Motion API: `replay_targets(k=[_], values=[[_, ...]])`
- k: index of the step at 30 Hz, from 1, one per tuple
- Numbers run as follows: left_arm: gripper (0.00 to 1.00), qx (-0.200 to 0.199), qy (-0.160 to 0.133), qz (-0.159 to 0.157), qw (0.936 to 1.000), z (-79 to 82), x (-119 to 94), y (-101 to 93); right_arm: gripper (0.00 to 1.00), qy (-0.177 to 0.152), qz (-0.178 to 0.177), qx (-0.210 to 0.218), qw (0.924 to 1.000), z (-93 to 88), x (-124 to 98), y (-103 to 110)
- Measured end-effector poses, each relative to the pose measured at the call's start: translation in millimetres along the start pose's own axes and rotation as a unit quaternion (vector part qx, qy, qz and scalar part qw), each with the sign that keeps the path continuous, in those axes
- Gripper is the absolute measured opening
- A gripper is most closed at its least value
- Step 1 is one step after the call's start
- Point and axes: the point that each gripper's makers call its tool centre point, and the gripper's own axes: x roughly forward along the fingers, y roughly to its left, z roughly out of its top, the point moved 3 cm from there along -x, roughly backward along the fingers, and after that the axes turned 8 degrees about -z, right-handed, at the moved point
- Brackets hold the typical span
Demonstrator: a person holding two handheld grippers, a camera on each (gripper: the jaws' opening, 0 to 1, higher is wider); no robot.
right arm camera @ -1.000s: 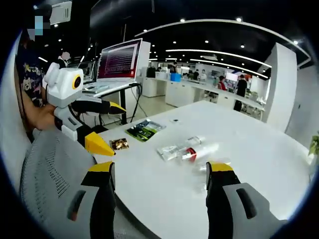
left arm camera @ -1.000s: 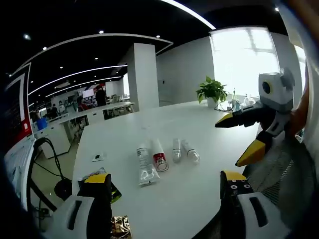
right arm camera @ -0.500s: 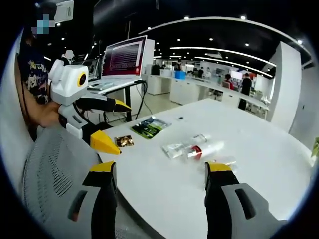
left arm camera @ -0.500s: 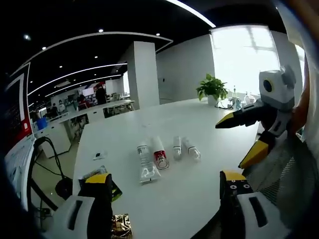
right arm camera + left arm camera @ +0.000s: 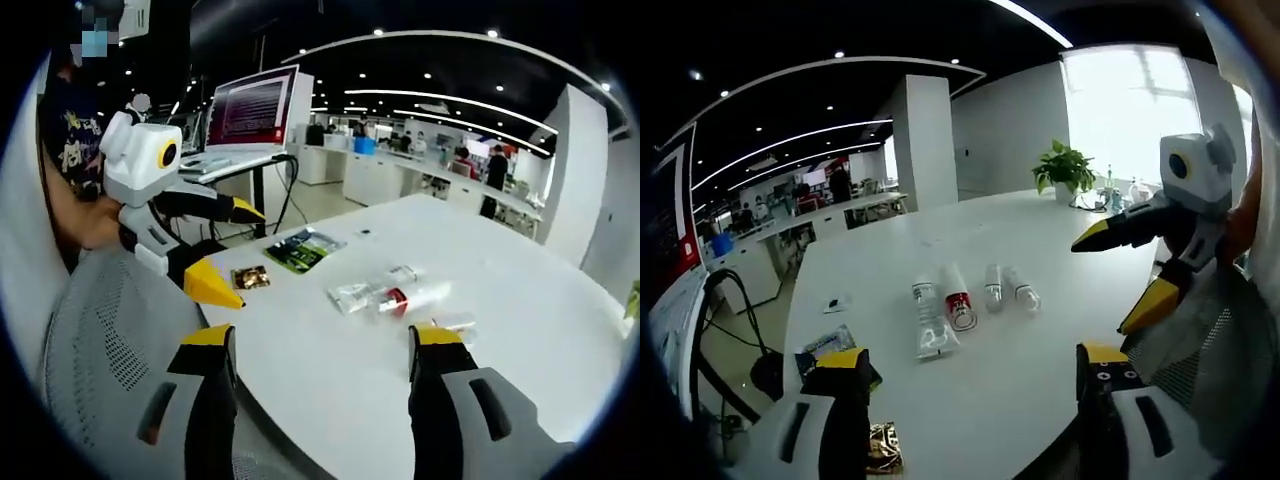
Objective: Arrange the skincare products in the storage area until every visible bottle or jar stands upright without overlapping.
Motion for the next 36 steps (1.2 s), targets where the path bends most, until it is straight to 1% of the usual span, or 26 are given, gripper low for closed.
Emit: replay_targets(k=[5,8,11,14,17,19,22,26,28,32,36], values=[[0.87,0.001,0.004,-0.006,1.0000,-1.2,0.4,-1.8,0.67,0.003,-0.006,-0.005,1.0000,-1.1,0.5,-0.7],[0.87,-0.002,-0.005,-0.004,1.0000,1.5,-1.9,-0.7,0.67,0.002,-0.005,-0.010,0.9999,-1.2,0.6,1.0],[0.87,-0.003,-0.001,-0.003,1.0000,0.3,-1.3,-0.6,0.71,0.010,0.002,-0.018,0.9998,-4.0,3.1,4.3],[0.88,-0.004,-0.002,-0.006,1.0000,0.7,-1.0,-1.5,0.74,0.014,0.005,-0.015,0.9998,-5.4,3.3,4.2],[0.89,-0.005,-0.004,-0.013,0.9999,1.5,-0.6,-3.8,0.76,0.012,-0.005,-0.017,0.9998,-5.1,2.8,1.0],[0.92,-0.013,-0.010,-0.018,0.9997,2.8,-0.3,-5.4,0.78,0.014,-0.009,-0.021,0.9996,-6.2,3.3,0.3],[0.94,-0.015,-0.012,-0.016,0.9997,3.2,-0.5,-4.5,0.83,0.019,-0.011,-0.032,0.9992,-8.9,5.3,0.4],[0.98,-0.021,-0.015,-0.015,0.9996,3.6,0.2,-3.9,0.88,0.022,-0.008,-0.030,0.9993,-10.0,6.2,1.1],[0.99,-0.024,-0.013,-0.014,0.9995,2.9,0.6,-3.5,0.89,0.023,-0.008,-0.027,0.9993,-10.3,6.8,1.0],[1.00,-0.024,-0.014,-0.012,0.9995,3.6,0.9,-3.3,0.93,0.016,-0.015,-0.026,0.9994,-8.4,6.3,-1.2],[1.00,-0.028,-0.013,-0.009,0.9995,3.6,0.7,-2.0,0.95,0.015,-0.020,-0.027,0.9993,-8.2,6.2,-3.2]])
